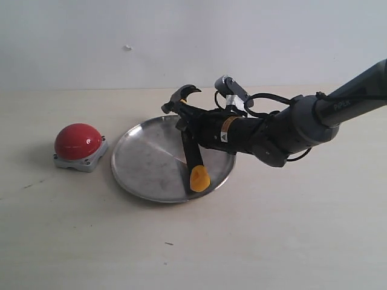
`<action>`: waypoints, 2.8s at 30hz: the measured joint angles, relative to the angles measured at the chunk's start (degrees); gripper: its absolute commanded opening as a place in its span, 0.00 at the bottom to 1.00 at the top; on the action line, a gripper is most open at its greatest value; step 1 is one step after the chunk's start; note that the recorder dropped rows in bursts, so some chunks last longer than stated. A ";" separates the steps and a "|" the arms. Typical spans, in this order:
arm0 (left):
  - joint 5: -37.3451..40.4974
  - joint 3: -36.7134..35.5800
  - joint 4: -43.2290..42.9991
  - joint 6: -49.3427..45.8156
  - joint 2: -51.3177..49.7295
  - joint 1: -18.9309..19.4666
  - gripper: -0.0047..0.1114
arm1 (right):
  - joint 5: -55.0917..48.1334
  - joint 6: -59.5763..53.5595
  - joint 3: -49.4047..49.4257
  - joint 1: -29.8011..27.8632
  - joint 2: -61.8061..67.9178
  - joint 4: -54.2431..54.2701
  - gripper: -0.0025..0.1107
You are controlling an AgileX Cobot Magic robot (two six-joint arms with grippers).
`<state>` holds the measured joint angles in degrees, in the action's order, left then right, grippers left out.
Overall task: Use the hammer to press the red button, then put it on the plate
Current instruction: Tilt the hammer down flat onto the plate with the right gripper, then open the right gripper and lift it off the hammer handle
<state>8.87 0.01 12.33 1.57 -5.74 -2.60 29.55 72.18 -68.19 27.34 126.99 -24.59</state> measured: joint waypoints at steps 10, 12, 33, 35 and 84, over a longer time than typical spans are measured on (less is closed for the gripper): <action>0.00 0.00 0.00 0.00 0.00 0.00 0.04 | -2.52 -2.34 0.00 0.00 0.00 0.26 0.02; 0.00 0.00 0.00 0.00 0.00 0.00 0.04 | -2.52 -2.45 0.00 0.00 0.00 0.26 0.02; 0.00 0.00 0.00 0.00 0.00 0.00 0.04 | -6.08 -2.95 0.00 0.00 0.00 -7.10 0.02; 0.00 0.00 0.00 0.00 0.00 0.00 0.04 | -6.65 -3.09 -0.23 0.00 0.00 -7.46 0.02; 0.00 0.00 0.00 0.00 0.00 0.00 0.04 | -40.73 -28.53 0.37 0.00 -24.74 -8.13 0.13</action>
<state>8.87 0.01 12.33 1.57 -5.74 -2.60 -11.18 43.65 -67.82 27.34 102.25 -32.73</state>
